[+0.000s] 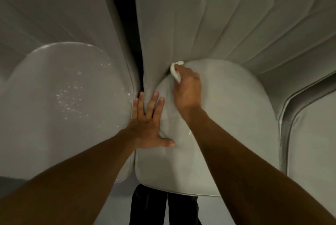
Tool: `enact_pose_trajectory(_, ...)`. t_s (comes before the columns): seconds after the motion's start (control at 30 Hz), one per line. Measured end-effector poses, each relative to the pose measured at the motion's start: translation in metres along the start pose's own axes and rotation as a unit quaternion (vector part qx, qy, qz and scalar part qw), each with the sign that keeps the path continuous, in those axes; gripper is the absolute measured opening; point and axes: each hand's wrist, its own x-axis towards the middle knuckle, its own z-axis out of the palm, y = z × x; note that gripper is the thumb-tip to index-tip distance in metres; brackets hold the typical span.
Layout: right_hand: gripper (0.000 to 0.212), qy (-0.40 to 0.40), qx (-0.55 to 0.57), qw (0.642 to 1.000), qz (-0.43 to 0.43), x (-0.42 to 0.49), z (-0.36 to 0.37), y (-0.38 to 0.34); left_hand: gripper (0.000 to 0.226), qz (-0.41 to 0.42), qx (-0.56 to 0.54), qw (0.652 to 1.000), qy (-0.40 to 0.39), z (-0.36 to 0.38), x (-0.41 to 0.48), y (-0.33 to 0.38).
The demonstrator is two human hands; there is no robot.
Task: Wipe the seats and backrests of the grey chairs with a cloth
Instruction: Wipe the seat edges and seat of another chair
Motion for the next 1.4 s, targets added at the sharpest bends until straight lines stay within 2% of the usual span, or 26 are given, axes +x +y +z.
enact_pose_trajectory(0.1,0.055,-0.076,-0.032,0.996,-0.033,-0.011,0.001,-0.004,0.146,0.006,-0.007,1.000,0.013,0.002,-0.001,-0.001)
enact_pose_trajectory(0.23,0.051,-0.174,-0.075,0.966,-0.175,-0.019,-0.021,0.008,0.147,0.013,-0.021,0.998,0.052,0.004,-0.006,-0.003)
enact_pose_trajectory(0.3,0.051,-0.207,-0.072,0.958,-0.182,-0.022,-0.029,0.012,0.147,0.014,-0.024,0.997,0.067,0.005,-0.008,-0.002)
enact_pose_trajectory(0.33,0.048,-0.181,-0.036,0.972,-0.147,-0.022,-0.034,0.014,0.147,0.016,-0.022,0.997,0.072,0.005,-0.009,-0.002)
enact_pose_trajectory(0.4,0.040,-0.051,0.079,0.996,0.011,-0.017,-0.044,0.021,0.146,0.019,-0.017,0.996,0.084,0.005,-0.009,-0.002)
enact_pose_trajectory(0.43,0.039,0.030,0.065,0.995,0.063,-0.015,-0.050,0.023,0.146,0.019,-0.014,0.996,0.091,0.006,-0.008,-0.002)
enact_pose_trajectory(0.47,0.042,0.071,0.036,0.992,0.099,-0.014,-0.052,0.027,0.146,0.017,-0.010,0.995,0.098,0.007,-0.009,-0.002)
enact_pose_trajectory(0.53,0.047,0.066,0.008,0.988,0.141,-0.016,-0.048,0.030,0.145,0.018,-0.006,0.994,0.112,0.011,-0.008,-0.002)
enact_pose_trajectory(0.57,0.049,0.035,0.002,0.992,0.121,-0.020,-0.042,0.029,0.144,0.018,-0.008,0.993,0.120,0.013,-0.008,-0.002)
enact_pose_trajectory(0.67,0.054,-0.073,-0.061,0.995,-0.030,-0.040,-0.024,0.024,0.143,0.021,-0.008,0.989,0.143,0.016,-0.009,-0.003)
enact_pose_trajectory(0.77,0.054,-0.178,-0.087,0.970,-0.140,-0.048,-0.024,0.020,0.144,0.024,-0.012,0.987,0.160,0.017,-0.011,-0.004)
enact_pose_trajectory(0.83,0.054,-0.212,-0.083,0.954,-0.196,-0.045,-0.035,0.023,0.144,0.022,-0.017,0.986,0.167,0.017,-0.011,-0.003)
enact_pose_trajectory(0.9,0.050,-0.162,-0.063,0.967,-0.187,-0.041,-0.048,0.028,0.145,0.007,-0.015,0.986,0.169,0.017,-0.014,-0.002)
enact_pose_trajectory(1.0,0.048,-0.047,-0.056,0.996,-0.048,-0.031,-0.063,0.040,0.142,-0.037,-0.035,0.983,0.178,0.026,-0.023,0.003)
enact_pose_trajectory(1.07,0.044,-0.072,-0.092,0.993,0.000,-0.027,-0.059,0.044,0.140,-0.064,-0.058,0.981,0.176,0.033,-0.029,0.006)
enact_pose_trajectory(1.17,0.047,-0.137,-0.170,0.975,-0.026,-0.033,-0.051,0.040,0.139,-0.080,-0.076,0.980,0.167,0.035,-0.029,0.005)
enact_pose_trajectory(1.3,0.055,-0.136,-0.146,0.980,-0.017,-0.033,-0.049,0.033,0.140,-0.075,-0.072,0.983,0.153,0.030,-0.025,0.010)
enact_pose_trajectory(1.4,0.050,-0.196,-0.059,0.968,-0.145,-0.042,-0.036,0.011,0.139,-0.069,-0.066,0.980,0.172,0.032,-0.026,0.008)
